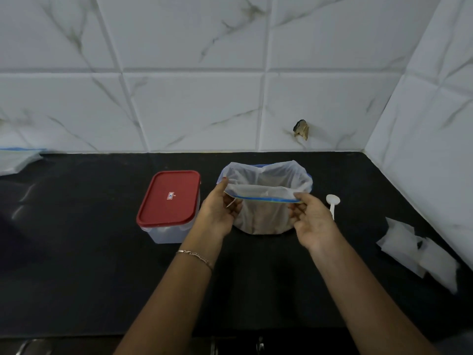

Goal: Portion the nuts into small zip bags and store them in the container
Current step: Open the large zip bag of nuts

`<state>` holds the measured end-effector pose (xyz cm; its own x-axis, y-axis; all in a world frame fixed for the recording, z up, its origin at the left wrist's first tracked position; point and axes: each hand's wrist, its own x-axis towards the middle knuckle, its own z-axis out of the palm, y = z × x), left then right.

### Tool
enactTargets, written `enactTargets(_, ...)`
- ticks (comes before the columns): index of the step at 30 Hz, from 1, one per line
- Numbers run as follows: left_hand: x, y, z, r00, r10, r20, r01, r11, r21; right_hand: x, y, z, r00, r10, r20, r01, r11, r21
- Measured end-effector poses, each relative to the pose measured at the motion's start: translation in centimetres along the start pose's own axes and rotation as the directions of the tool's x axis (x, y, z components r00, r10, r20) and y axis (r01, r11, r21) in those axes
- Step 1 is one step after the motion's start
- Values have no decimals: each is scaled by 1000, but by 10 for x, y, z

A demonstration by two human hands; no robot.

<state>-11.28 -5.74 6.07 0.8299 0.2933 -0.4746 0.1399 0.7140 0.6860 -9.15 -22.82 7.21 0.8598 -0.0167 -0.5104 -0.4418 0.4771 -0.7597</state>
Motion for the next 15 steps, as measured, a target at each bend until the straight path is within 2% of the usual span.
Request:
enactTargets(3, 2, 6, 1, 997, -51, 53, 59, 984, -167, -6, -7, -2, 991, 61, 116, -81, 982, 171)
enactTargets(7, 8, 2, 1, 985, -140, 98, 160, 956, -248, -1, -12, -4, 984, 106, 143, -144, 944, 296)
enactTargets(9, 10, -6, 1, 980, -169, 107, 192, 942, -274, 1, -6, -5, 983, 116, 140, -153, 943, 296)
enactTargets(15, 15, -27, -10, 955, -274, 117, 296, 919, -261, 7, 16, -9, 975, 188, 122, -205, 968, 143)
